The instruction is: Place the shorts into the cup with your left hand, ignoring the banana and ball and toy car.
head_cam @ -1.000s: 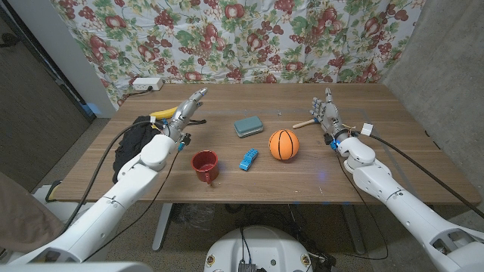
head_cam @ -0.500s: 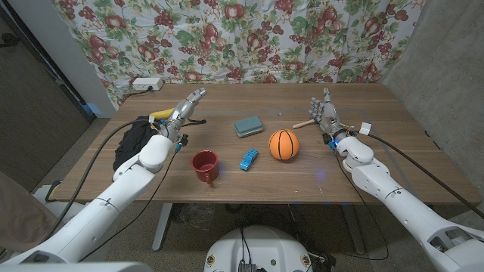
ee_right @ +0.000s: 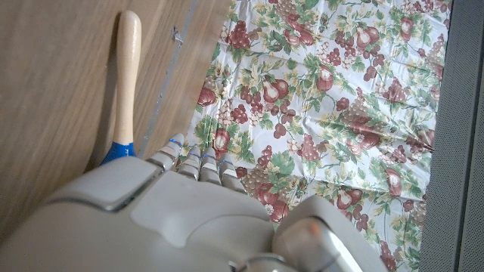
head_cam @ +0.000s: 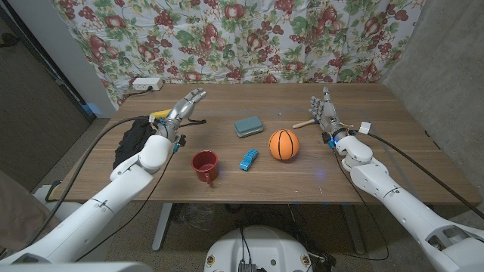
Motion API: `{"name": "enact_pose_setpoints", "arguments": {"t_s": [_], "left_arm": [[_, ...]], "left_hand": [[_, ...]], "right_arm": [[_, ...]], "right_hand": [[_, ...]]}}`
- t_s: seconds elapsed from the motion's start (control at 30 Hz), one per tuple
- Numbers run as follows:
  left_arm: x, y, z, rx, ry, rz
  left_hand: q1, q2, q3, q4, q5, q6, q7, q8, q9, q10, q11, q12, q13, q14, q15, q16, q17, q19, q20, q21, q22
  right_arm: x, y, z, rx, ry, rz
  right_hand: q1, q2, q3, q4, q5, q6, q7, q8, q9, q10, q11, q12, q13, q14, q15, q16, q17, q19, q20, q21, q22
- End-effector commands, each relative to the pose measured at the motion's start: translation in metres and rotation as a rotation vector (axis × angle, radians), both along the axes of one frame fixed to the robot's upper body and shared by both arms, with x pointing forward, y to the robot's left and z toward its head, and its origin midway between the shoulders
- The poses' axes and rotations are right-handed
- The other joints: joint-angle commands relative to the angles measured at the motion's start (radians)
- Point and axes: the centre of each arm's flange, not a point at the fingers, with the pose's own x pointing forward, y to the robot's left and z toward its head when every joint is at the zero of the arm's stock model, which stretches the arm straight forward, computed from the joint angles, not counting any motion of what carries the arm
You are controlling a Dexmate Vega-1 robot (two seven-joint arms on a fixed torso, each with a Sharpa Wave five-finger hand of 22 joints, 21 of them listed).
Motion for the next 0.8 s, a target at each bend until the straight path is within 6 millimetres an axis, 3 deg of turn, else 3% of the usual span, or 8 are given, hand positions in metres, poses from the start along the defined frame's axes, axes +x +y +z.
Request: {"name": "enact_pose_setpoints", "arguments": {"t_s": [0.03, 0.8], "left_arm": [[-0.011, 0.003, 0.002, 0.052, 0.001, 0.093], [-0.017, 0.005, 0.008, 0.162, 0.057, 0.267]], "left_hand": [[0.008, 0.003, 0.001, -0.010, 0.001, 0.004, -0.001, 0.001, 0.003, 0.002, 0.005, 0.000, 0.005, -0.015, 0.005, -0.004, 0.003, -0.011, 0.001, 0.002, 0.000], [0.053, -0.001, 0.014, -0.037, 0.003, -0.006, 0.008, -0.002, 0.002, -0.020, 0.008, -0.008, 0.005, -0.047, 0.016, -0.003, 0.001, -0.020, -0.009, 0.005, -0.001]], "right_arm": [[-0.001, -0.001, 0.003, 0.002, -0.013, 0.001], [-0.013, -0.013, 0.004, 0.007, -0.024, -0.031]], "right_hand": [[0.005, 0.005, -0.002, -0.005, 0.004, 0.000, -0.002, 0.004, 0.003, -0.001, 0.006, 0.003, 0.002, 0.000, -0.009, -0.001, 0.002, 0.006, 0.000, -0.007, 0.005], [0.012, 0.008, 0.001, -0.009, 0.005, 0.006, 0.000, 0.006, 0.003, -0.001, 0.006, 0.003, 0.002, -0.002, -0.012, -0.001, 0.002, 0.006, -0.002, -0.013, 0.006]]}}
